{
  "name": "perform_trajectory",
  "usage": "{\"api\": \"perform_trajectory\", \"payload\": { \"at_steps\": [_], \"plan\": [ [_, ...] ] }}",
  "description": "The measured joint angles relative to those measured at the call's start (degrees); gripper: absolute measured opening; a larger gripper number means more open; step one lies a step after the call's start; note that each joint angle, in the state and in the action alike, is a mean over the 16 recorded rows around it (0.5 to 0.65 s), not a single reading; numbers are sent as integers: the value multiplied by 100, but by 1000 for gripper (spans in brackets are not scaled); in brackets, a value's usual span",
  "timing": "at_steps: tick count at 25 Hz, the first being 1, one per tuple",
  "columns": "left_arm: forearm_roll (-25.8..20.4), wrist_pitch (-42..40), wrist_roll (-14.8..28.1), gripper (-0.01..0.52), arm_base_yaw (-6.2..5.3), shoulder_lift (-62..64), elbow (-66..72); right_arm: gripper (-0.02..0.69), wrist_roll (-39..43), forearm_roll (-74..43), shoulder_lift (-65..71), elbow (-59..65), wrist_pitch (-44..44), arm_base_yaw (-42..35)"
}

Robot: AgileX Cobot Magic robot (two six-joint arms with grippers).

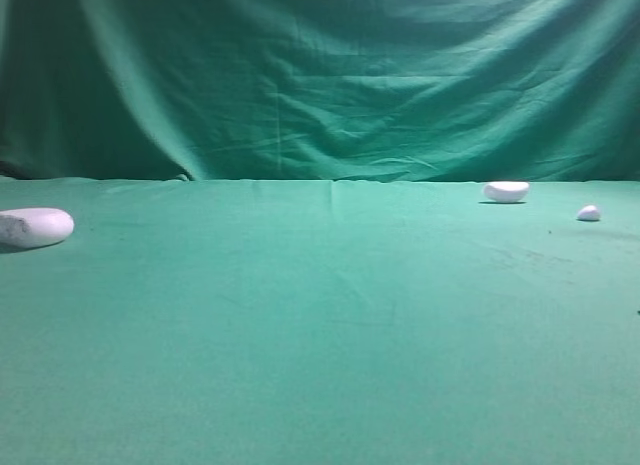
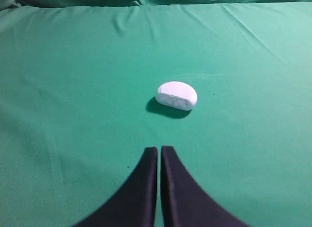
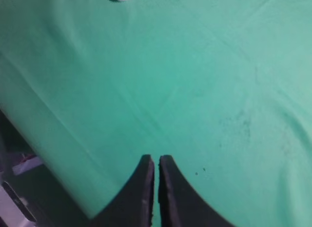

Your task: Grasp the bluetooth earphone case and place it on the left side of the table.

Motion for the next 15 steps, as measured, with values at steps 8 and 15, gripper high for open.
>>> {"api": "perform_trajectory", "payload": {
  "at_steps": [8,15],
  "plan": [
    [0,0,0,0,0,0,0,0,-12,-34,-1475,1513,-1338,-704],
    [0,0,0,0,0,0,0,0,26,31,-2977,3209,-2939,-1977]
  ]
}}
